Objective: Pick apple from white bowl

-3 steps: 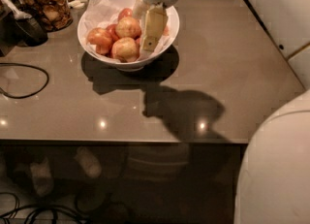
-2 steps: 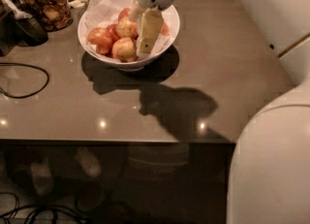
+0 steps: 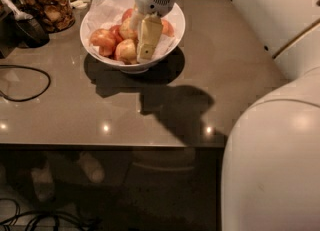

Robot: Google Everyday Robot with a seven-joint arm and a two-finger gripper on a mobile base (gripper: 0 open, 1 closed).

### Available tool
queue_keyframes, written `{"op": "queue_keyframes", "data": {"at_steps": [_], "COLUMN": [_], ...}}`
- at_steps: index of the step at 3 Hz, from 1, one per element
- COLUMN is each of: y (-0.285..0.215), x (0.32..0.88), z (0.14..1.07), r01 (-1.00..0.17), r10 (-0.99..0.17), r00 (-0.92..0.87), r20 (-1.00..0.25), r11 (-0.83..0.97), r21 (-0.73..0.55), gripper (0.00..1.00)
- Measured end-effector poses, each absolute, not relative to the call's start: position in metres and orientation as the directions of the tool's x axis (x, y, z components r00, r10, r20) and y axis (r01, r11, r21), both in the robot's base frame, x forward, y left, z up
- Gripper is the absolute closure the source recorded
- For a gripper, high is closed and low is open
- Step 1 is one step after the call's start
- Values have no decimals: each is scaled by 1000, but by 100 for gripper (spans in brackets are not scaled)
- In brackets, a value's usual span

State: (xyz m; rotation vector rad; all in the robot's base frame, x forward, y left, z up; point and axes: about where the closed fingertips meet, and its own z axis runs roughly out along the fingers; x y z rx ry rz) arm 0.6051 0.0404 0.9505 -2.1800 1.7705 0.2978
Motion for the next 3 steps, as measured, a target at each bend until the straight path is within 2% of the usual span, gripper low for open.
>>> {"op": "queue_keyframes", "data": {"at_steps": [3], "y": [46], "x": [608], "z": [936], "r01": [-979], "r10": [-915], "r00": [204], "r20": [-350], "r11": [-188], "r21": [-78], "gripper": [28]}}
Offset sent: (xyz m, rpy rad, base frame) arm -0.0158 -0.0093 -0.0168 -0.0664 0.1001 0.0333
